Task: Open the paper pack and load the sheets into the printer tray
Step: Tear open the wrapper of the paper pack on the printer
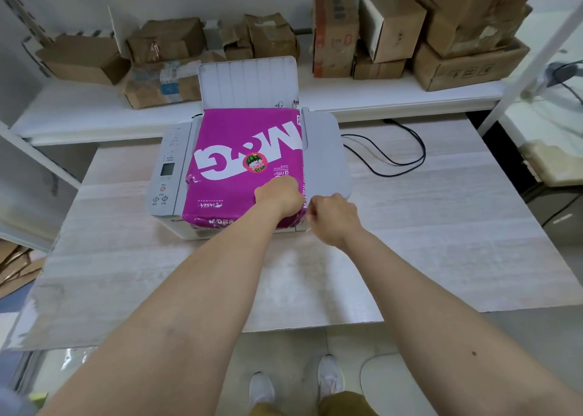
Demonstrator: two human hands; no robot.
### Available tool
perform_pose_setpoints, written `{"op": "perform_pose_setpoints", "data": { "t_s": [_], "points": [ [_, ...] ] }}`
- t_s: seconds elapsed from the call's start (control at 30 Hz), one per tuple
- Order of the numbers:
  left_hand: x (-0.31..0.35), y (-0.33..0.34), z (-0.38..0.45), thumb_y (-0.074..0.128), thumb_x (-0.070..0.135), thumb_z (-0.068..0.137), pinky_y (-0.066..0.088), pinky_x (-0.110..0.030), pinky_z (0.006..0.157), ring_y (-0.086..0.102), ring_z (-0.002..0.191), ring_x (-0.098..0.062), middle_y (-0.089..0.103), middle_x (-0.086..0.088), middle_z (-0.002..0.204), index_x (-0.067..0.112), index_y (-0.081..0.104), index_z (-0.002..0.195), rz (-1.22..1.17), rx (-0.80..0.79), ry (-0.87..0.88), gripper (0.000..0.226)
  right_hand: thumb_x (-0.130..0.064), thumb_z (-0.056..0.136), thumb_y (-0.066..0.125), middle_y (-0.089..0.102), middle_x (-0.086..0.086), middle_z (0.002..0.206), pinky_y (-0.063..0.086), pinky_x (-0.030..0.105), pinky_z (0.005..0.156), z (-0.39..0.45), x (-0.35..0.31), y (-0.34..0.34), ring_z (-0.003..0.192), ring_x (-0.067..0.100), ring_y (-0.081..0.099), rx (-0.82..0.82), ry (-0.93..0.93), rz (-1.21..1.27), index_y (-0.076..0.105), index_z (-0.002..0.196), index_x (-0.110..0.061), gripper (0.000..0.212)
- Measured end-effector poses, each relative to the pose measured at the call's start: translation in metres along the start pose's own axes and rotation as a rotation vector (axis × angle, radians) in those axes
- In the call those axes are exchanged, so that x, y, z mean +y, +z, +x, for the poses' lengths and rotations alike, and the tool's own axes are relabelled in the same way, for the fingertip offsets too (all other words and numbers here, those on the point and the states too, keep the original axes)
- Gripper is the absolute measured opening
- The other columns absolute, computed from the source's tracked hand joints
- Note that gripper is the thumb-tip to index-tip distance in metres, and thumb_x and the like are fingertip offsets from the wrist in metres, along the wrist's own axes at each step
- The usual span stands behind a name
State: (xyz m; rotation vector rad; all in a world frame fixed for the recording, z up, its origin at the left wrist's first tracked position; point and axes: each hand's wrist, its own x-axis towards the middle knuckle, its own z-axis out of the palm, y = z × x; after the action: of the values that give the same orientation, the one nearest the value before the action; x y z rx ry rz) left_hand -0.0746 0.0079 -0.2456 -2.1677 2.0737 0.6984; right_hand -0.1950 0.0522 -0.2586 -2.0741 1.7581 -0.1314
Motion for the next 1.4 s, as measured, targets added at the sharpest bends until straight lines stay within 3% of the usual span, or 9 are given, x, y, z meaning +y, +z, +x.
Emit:
{"op": "perform_pose_setpoints", "data": {
  "t_s": [0.1, 0.23, 0.33, 0.43, 0.57, 0.77, 0.97, 1.13, 1.4],
  "points": [
    [0.001, 0.0, -0.005, 0.046, 0.015, 0.087, 0.048, -0.048, 0.09, 0.063, 0.101, -0.038, 0.067, -0.021, 0.108, 0.012, 0.041, 0.06, -0.047, 0.009, -0.004, 0.027, -0.023, 0.091, 0.042, 0.063, 0.008, 0.086, 0.044, 0.035, 0.072, -0.006, -0.001, 0.001, 0.087, 0.03, 0.052, -0.084, -0.03, 0.026, 0.056, 0.076, -0.019, 0.021],
    [-0.001, -0.002, -0.004, 0.046, 0.015, 0.086, 0.047, -0.049, 0.092, 0.062, 0.104, -0.039, 0.065, -0.023, 0.111, -0.005, 0.063, 0.1, -0.094, -0.018, -0.003, 0.03, -0.02, 0.086, 0.048, 0.055, 0.0, 0.071, 0.044, 0.034, 0.06, -0.018, -0.004, 0.015, 0.072, 0.027, 0.054, -0.189, -0.07, 0.127, 0.041, 0.061, -0.019, 0.026],
    [-0.002, -0.004, -0.004, 0.047, 0.015, 0.086, 0.049, -0.049, 0.09, 0.062, 0.088, -0.038, 0.062, -0.027, 0.09, -0.002, 0.062, 0.08, -0.097, -0.019, 0.016, 0.024, -0.017, 0.084, 0.055, 0.06, -0.003, 0.074, 0.049, 0.033, 0.066, -0.019, -0.003, 0.005, 0.074, 0.022, 0.059, -0.181, -0.099, 0.212, 0.049, 0.064, -0.022, 0.022],
    [-0.003, -0.004, -0.004, 0.047, 0.014, 0.086, 0.049, -0.048, 0.09, 0.051, 0.074, -0.029, 0.047, -0.009, 0.068, 0.015, 0.038, 0.054, -0.076, -0.013, 0.003, 0.032, -0.01, 0.081, 0.06, 0.061, -0.007, 0.073, 0.04, 0.014, 0.051, -0.019, -0.009, -0.005, 0.064, 0.008, 0.053, -0.284, -0.13, 0.284, 0.056, 0.065, -0.019, 0.019],
    [-0.004, -0.005, -0.004, 0.048, 0.014, 0.084, 0.049, -0.05, 0.091, 0.064, 0.095, -0.038, 0.06, -0.017, 0.073, 0.009, 0.05, 0.061, -0.119, -0.016, 0.001, 0.024, -0.005, 0.078, 0.067, 0.064, 0.0, 0.072, 0.046, 0.021, 0.062, -0.019, -0.017, -0.001, 0.066, 0.011, 0.056, -0.393, -0.1, 0.51, 0.057, 0.059, -0.022, 0.027],
    [-0.009, -0.003, -0.001, 0.049, 0.019, 0.088, 0.051, -0.049, 0.086, 0.064, 0.099, -0.04, 0.043, -0.004, 0.056, 0.016, 0.036, 0.051, -0.129, -0.023, 0.06, 0.039, -0.003, 0.082, 0.069, 0.065, 0.001, 0.072, 0.046, 0.029, 0.082, -0.025, -0.031, 0.005, 0.07, 0.01, 0.059, -0.564, -0.098, 0.699, 0.062, 0.07, -0.015, 0.018],
    [-0.026, -0.011, -0.004, 0.047, 0.035, 0.097, 0.051, -0.039, 0.078, 0.058, 0.071, -0.024, 0.064, -0.012, 0.074, -0.002, 0.071, 0.077, -0.258, -0.068, 0.191, 0.048, -0.013, 0.084, 0.069, 0.067, -0.003, 0.072, 0.037, 0.014, 0.056, -0.03, -0.032, 0.007, 0.071, 0.006, 0.055, -0.587, 0.002, 0.713, 0.061, 0.069, -0.02, 0.019],
    [-0.043, -0.02, -0.024, 0.053, 0.036, 0.092, 0.035, -0.029, 0.053, 0.035, 0.048, -0.017, 0.039, -0.003, 0.051, 0.015, 0.035, 0.046, -0.237, 0.037, 0.194, 0.054, -0.015, 0.087, 0.066, 0.067, -0.003, 0.076, 0.035, 0.022, 0.063, -0.03, -0.042, 0.004, 0.072, 0.006, 0.054, -0.596, 0.083, 0.766, 0.061, 0.07, -0.022, 0.019],
    [-0.05, 0.007, -0.058, 0.064, 0.039, 0.08, 0.051, -0.029, 0.063, 0.062, 0.06, -0.019, 0.059, 0.0, 0.058, 0.013, 0.051, 0.059, -0.203, -0.057, -0.017, 0.036, -0.014, 0.086, 0.06, 0.068, -0.002, 0.078, 0.03, 0.026, 0.06, -0.042, -0.047, -0.003, 0.073, 0.008, 0.055, -0.597, 0.103, 0.653, 0.062, 0.061, -0.02, 0.026]
  ]
}}
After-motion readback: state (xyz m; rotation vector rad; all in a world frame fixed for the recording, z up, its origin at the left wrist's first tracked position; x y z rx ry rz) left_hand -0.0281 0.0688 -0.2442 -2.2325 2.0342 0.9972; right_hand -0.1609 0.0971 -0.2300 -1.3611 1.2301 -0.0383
